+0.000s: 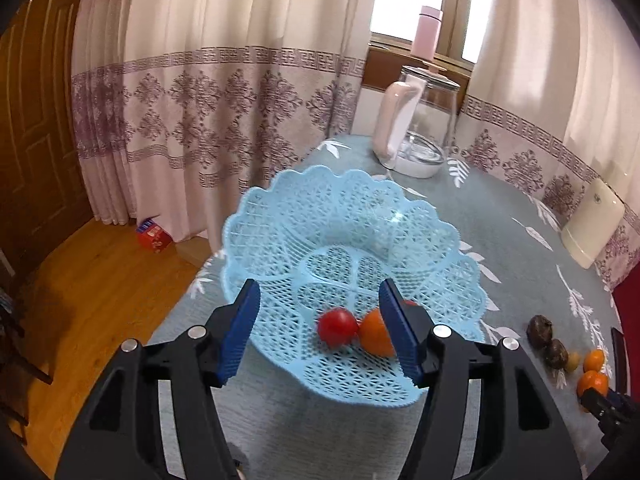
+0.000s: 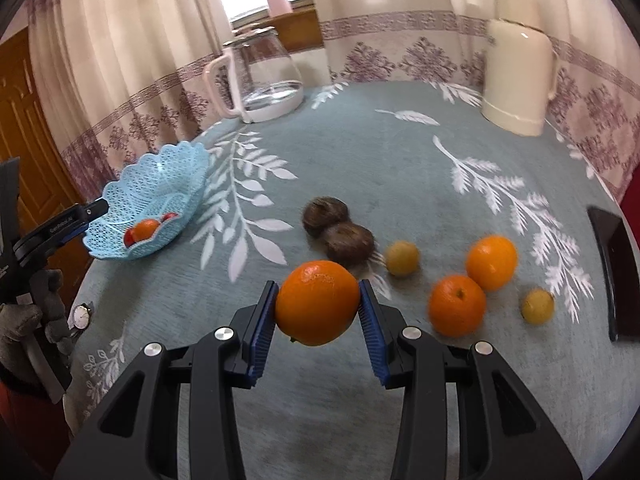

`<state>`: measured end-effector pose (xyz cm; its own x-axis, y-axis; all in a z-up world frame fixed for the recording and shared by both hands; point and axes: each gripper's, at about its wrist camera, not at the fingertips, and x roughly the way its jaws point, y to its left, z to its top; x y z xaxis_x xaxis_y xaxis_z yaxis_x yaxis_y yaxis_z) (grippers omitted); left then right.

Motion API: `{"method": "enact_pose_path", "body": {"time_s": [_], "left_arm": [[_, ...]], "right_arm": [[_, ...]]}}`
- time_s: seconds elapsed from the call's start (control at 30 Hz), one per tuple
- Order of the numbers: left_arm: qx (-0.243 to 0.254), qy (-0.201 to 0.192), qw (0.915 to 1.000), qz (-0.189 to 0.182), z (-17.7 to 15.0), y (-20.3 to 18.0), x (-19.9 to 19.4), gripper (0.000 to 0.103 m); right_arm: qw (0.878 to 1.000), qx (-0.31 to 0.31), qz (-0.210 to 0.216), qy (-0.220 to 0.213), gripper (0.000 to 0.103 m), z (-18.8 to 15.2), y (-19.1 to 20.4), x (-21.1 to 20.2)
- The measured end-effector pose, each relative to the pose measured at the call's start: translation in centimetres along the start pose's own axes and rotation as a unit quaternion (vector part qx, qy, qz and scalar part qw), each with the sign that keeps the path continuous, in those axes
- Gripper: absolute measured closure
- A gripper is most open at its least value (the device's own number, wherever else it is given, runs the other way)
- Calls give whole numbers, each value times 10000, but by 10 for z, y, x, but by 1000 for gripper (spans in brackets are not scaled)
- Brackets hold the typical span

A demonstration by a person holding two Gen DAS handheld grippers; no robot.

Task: Organize fruits
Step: 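Lower the held orange into the basket and open the right tool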

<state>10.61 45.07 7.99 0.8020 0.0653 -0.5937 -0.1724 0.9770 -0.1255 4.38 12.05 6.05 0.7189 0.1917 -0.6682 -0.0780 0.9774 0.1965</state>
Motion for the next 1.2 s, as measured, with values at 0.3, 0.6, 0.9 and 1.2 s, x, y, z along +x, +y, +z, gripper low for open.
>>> {"method": "enact_pose_path", "body": {"time_s": [0.3, 0.6, 0.9, 1.2], "left_arm": [[-61, -297, 9993, 223, 8, 14, -15, 19], [-178, -379, 9989, 199, 12, 21, -19, 15], [-271, -383, 9987, 214, 13, 26, -19, 14], [-364, -352, 9985, 212, 14, 30, -17, 9]], "right_arm": [[9973, -481, 549, -95, 62, 33, 58, 17], [9922, -778, 966, -102, 62, 60, 115, 42], [9894, -1003, 1041, 128, 62, 69, 149, 75], [9908, -918, 989, 104, 61, 70, 149, 79]]}}
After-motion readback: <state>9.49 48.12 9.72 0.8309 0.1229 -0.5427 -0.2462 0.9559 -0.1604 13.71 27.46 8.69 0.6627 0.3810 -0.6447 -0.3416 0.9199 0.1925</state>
